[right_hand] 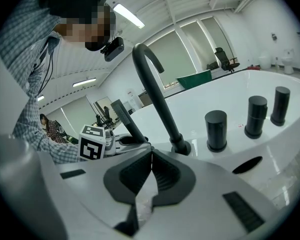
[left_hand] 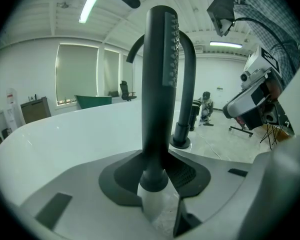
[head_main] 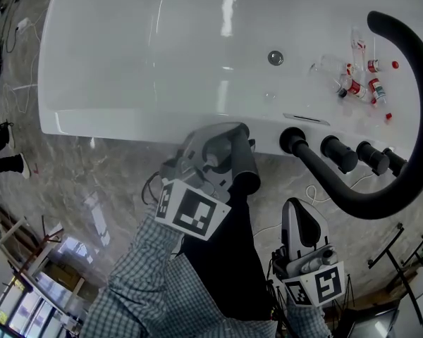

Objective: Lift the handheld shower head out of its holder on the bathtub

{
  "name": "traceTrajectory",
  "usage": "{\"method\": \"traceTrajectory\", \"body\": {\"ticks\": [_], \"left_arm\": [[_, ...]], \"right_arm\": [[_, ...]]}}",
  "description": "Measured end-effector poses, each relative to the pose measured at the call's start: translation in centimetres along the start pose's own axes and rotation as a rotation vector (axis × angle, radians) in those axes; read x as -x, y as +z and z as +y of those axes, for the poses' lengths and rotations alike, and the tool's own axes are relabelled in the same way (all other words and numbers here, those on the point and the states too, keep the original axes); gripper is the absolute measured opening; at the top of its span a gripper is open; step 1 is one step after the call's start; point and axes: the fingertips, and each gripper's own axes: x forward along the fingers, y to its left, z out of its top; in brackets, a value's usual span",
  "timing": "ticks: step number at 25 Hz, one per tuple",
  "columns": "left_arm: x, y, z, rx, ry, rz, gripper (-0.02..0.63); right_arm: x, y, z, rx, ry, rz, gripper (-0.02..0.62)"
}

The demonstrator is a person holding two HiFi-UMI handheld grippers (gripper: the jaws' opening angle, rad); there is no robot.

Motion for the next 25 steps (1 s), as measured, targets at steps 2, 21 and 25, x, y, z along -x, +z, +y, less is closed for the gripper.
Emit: {"method": "traceTrajectory", "body": {"ticks": [2, 21, 25], "left_arm": [[-0.1, 0.0, -0.1, 0.002, 0.004, 0.005, 0.120], [2.1, 2.9, -0.4, -0.031, 0.010, 0.022, 0.124], [3.5, 4.4, -0.1, -0.017, 0.017, 0.010, 0.124]], "right_arm": [[0.0, -0.1, 0.2, 0.001, 0.005, -0.002, 0.015], [1.9, 3.0, 2.5, 0.008, 0.010, -0.054, 0.015], [2.4, 4.8, 3.1, 0.015, -0.002, -0.073, 0.015]]}}
